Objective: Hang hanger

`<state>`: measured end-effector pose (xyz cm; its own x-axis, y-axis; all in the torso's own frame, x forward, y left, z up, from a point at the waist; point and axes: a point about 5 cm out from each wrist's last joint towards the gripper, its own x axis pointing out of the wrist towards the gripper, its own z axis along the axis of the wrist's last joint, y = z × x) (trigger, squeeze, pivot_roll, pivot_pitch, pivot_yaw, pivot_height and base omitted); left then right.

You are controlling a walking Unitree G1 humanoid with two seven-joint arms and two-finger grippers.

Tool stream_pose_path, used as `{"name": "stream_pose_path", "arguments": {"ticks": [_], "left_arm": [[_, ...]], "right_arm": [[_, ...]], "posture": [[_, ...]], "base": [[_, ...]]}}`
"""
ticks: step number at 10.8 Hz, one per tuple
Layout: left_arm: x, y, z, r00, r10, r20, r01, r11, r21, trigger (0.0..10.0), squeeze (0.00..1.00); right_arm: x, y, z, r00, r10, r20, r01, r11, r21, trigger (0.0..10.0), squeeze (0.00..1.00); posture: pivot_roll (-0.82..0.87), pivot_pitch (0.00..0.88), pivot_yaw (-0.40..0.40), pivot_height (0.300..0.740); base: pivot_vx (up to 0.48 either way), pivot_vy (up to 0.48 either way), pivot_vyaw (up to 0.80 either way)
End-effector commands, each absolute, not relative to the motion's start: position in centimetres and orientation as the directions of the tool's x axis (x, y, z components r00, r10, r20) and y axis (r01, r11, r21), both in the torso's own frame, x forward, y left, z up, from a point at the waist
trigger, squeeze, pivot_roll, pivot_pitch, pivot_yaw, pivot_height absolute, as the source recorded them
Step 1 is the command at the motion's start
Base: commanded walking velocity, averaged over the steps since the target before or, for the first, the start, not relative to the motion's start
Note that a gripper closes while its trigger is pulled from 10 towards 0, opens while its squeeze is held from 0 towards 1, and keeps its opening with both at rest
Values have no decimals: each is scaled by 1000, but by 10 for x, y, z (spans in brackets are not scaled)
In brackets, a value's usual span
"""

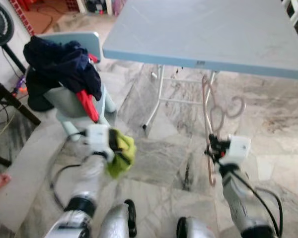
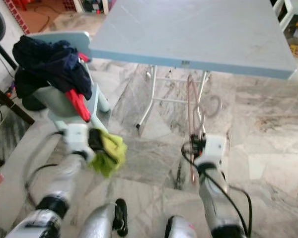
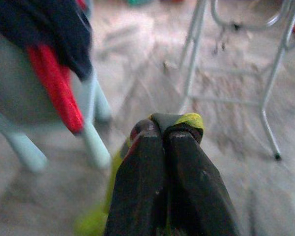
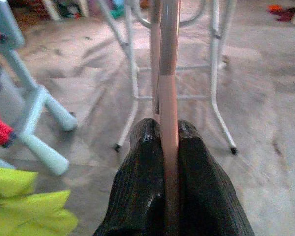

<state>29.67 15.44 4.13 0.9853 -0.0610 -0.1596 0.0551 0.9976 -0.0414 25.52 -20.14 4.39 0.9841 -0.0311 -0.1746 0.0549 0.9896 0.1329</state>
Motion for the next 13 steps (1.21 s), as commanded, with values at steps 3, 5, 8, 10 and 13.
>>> {"name": "stream_pose_path", "arguments": {"ticks": [3, 5, 8, 10, 13], "left_arm": [[273, 185, 40, 993, 13, -121, -8, 999, 38, 10000, 0], [258, 188, 48, 997, 24, -79, -20, 998, 55, 10000, 0], [263, 168, 85, 994, -79, 77, 73, 994, 81, 10000, 0], [263, 170, 90, 994, -59, 86, 50, 993, 109, 10000, 0], [269, 167, 107, 990, -65, 128, 54, 994, 91, 10000, 0]], "right_arm": [[232, -228, 9, 922, -182, -343, 188, 982, -16, 10000, 0], [231, -220, 11, 944, -153, -293, 146, 988, -45, 10000, 0], [232, -211, 25, 974, -59, -220, 61, 998, 2, 10000, 0], [242, -218, 42, 983, -138, -122, 131, 989, -70, 10000, 0], [250, -218, 62, 984, -177, -22, 174, 980, -95, 10000, 0]], "posture": [[-22, 130, 58, 740], [-14, 133, 49, 740], [-4, 144, 35, 740], [-1, 145, 28, 740], [-3, 144, 28, 740]], "base": [[0, 0, 0], [0, 0, 0], [0, 0, 0], [122, 0, 0], [331, 0, 0]]}}
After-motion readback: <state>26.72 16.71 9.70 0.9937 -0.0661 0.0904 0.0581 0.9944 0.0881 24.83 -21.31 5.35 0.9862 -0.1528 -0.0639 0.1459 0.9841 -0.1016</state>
